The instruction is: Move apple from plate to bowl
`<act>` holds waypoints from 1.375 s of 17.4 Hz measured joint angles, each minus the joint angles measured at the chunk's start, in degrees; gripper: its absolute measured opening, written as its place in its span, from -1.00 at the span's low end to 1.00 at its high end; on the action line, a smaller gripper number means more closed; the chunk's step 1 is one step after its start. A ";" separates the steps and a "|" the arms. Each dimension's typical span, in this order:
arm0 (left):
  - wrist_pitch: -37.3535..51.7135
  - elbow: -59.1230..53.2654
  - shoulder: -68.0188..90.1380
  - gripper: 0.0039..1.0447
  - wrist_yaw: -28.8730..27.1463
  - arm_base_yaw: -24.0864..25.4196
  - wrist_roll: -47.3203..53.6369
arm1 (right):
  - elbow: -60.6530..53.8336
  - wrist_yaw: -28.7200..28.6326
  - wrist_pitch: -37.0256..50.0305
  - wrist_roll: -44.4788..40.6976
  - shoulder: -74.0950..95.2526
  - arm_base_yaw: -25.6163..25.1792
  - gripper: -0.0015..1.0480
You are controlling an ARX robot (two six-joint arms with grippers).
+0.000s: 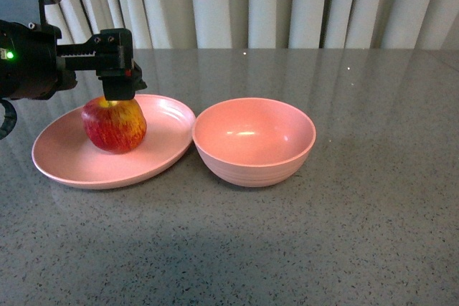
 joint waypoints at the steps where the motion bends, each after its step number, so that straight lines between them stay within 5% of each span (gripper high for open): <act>1: -0.46 0.55 1.01 0.88 0.09 0.13 -0.79 | 0.00 0.02 0.00 0.00 0.00 0.00 0.87; 12: 0.09 2.82 10.86 0.88 -0.44 0.90 -2.84 | 0.00 0.00 0.00 0.00 0.00 0.00 0.87; 16: 0.66 2.82 10.45 0.38 -0.61 0.52 -2.29 | 0.00 0.02 0.00 0.00 0.00 0.00 0.87; 24: -3.78 4.83 -1.51 0.34 -0.63 -4.92 -0.28 | 0.00 0.02 0.00 0.00 0.00 0.00 0.87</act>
